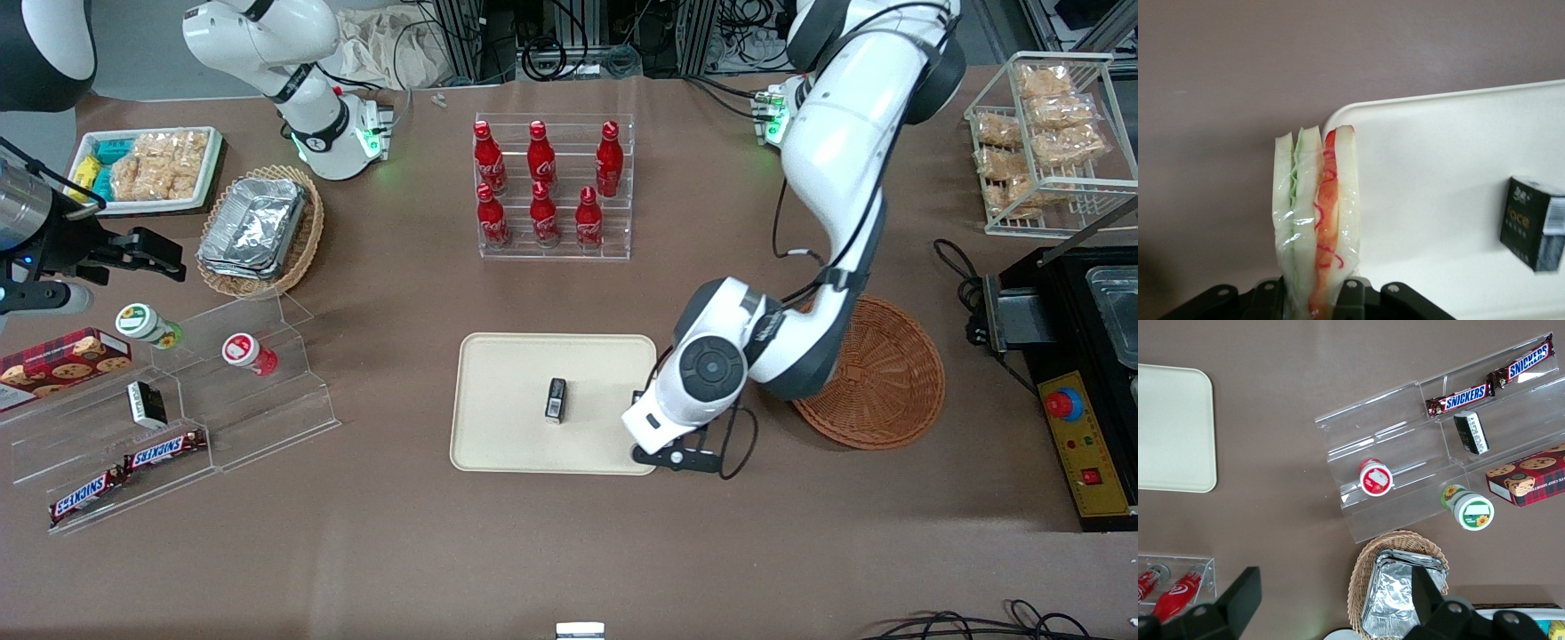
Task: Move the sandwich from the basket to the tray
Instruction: 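Carry the sandwich over the cream tray beside the black box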
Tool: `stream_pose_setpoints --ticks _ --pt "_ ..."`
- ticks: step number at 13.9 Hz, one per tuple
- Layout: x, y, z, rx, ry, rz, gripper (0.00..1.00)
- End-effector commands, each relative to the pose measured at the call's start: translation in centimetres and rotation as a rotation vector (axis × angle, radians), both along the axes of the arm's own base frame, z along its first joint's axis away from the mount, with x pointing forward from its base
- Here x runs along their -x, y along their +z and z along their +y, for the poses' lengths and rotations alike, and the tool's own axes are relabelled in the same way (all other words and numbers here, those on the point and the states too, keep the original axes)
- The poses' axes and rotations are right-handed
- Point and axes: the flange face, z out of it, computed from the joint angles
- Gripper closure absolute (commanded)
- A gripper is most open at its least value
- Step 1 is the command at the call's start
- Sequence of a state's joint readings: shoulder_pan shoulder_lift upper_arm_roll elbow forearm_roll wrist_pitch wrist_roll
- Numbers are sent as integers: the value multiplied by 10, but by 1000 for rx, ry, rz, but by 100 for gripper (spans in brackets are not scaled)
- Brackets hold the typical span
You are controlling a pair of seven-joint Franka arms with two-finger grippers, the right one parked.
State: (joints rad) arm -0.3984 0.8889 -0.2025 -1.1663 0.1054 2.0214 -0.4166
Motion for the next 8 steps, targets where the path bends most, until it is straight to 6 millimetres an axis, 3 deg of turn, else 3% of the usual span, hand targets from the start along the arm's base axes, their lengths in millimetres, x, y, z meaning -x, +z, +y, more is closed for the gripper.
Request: stream_pose_setpoints --ticks 1,5,6,7,8 --pt "2 -11 -25 1 -23 -30 100" --pt "15 -29 -49 20 -29 -46 100" --pt "15 -35 -51 28 -29 -52 84" --pt "14 -40 -50 36 -29 -63 1" --pt "15 -41 -52 40 -31 -71 0"
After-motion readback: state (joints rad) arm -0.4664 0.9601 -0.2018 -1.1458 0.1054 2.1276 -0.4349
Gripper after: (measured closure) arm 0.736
